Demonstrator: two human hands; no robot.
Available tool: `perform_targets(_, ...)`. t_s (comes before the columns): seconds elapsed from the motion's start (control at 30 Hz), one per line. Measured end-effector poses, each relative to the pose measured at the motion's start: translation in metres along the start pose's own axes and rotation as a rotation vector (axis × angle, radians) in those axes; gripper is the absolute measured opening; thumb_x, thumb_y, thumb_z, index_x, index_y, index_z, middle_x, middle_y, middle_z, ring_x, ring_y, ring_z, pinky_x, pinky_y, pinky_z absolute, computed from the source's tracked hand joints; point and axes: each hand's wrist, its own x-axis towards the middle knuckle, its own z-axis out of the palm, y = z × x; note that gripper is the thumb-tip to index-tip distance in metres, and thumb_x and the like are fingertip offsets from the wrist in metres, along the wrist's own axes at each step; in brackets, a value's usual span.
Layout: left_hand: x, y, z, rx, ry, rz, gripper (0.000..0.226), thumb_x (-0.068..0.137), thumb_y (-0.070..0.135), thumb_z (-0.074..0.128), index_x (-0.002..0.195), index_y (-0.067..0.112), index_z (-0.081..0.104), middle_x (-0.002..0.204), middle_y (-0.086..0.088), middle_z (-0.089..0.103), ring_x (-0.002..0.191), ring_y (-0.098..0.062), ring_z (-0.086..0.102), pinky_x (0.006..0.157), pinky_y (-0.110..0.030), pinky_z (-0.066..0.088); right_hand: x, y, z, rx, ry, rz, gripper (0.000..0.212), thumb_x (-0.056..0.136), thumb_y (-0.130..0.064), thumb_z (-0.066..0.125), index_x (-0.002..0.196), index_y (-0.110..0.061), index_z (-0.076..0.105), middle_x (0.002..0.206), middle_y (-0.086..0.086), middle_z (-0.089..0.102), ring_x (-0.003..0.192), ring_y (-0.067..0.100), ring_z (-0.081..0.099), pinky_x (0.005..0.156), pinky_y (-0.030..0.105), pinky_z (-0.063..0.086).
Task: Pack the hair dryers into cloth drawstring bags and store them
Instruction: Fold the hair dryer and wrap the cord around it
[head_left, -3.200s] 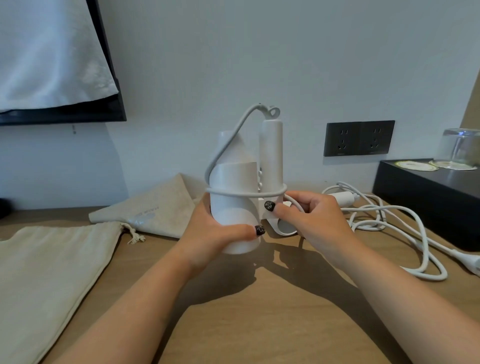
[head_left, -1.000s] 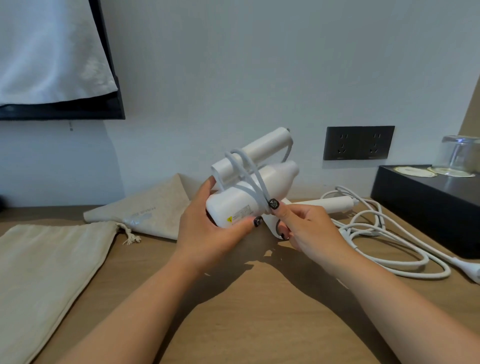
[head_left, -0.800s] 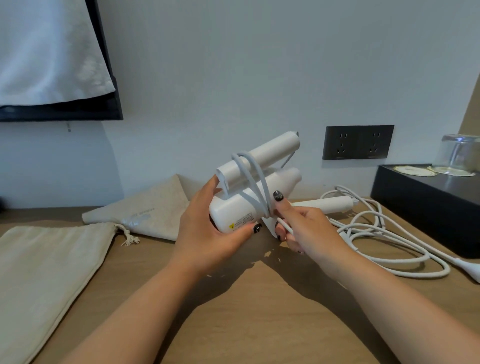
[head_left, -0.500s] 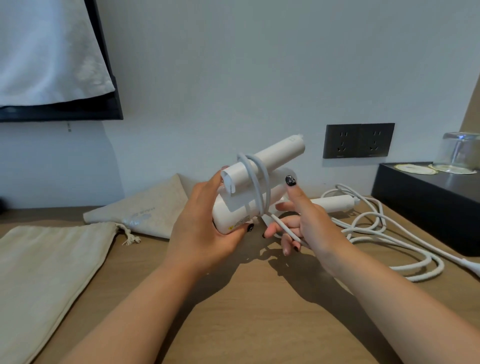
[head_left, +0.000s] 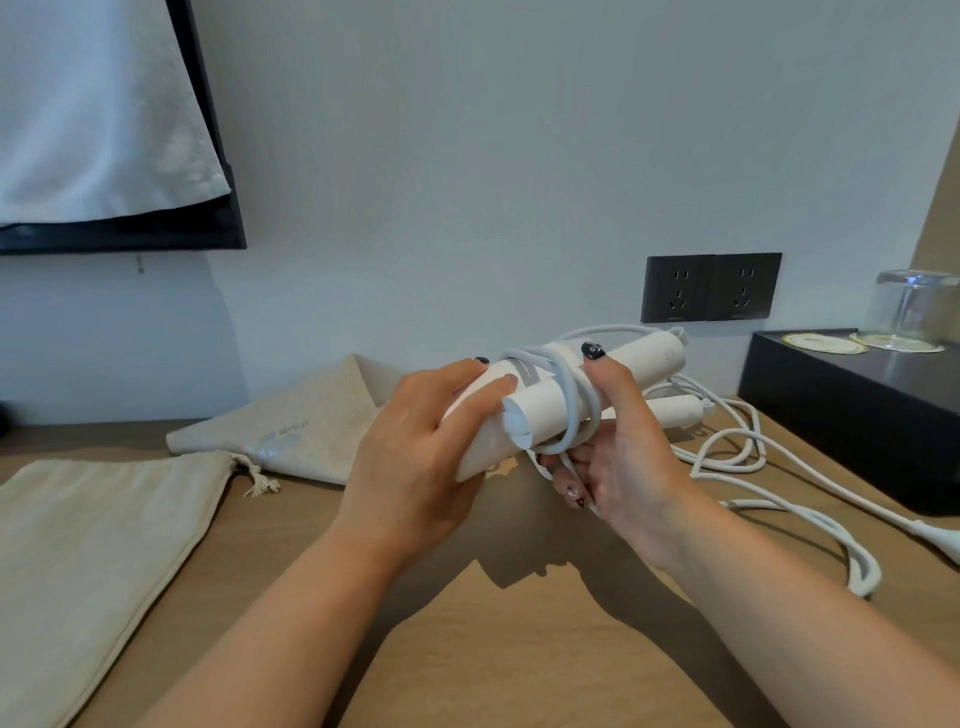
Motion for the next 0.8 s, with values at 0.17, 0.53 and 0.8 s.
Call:
perform_targets(0.17, -0.001, 0.009, -0.003, -0.488, -0.196, -0.462, 0.109, 0.067, 0.02, 0.086, 0.145, 0.046, 0.015, 0.128, 0.019, 0.045, 0.113, 0.005, 0.051, 0.084, -0.01, 0.047, -0.002, 0.005, 0.003, -0.047, 0.07, -0.126, 0.058, 0.064, -0.065, 0.047, 0.087, -0.012, 0.056, 0.061, 0.006, 0.047, 0.044, 0.01, 0.038, 0.044, 0.023, 0.03)
perform_targets(0.53, -0.002, 0.006, -0.015, -1.504, -0.655, -0.951, 0.091, 0.049, 0.042, 0.092, 0.128, 0.016, 0.054, 0.114, -0.018, 0.063, 0.098, -0.03, 0.064, 0.079, -0.041, 0.056, -0.005, 0.013, -0.012, -0.086, -0.126, -0.444, 0.039, 0.059, -0.049, 0.056, 0.083, -0.02, 0.066, 0.073, -0.013, 0.068, 0.075, 0.004, 0.066, 0.065, 0.017, 0.05)
perform_targets(0.8, -0.002, 0.017, -0.011, -1.275, -0.571, -0.86, 0.064, 0.061, 0.045, 0.076, 0.12, 0.028, 0.059, 0.108, -0.005, 0.068, 0.098, -0.022, 0.066, 0.081, -0.032, 0.054, -0.005, 0.004, -0.018, -0.15, -0.193, -0.422, 0.033, 0.045, -0.069, 0.07, 0.073, -0.052, 0.072, 0.073, -0.023, 0.07, 0.075, -0.006, 0.066, 0.07, 0.018, 0.054)
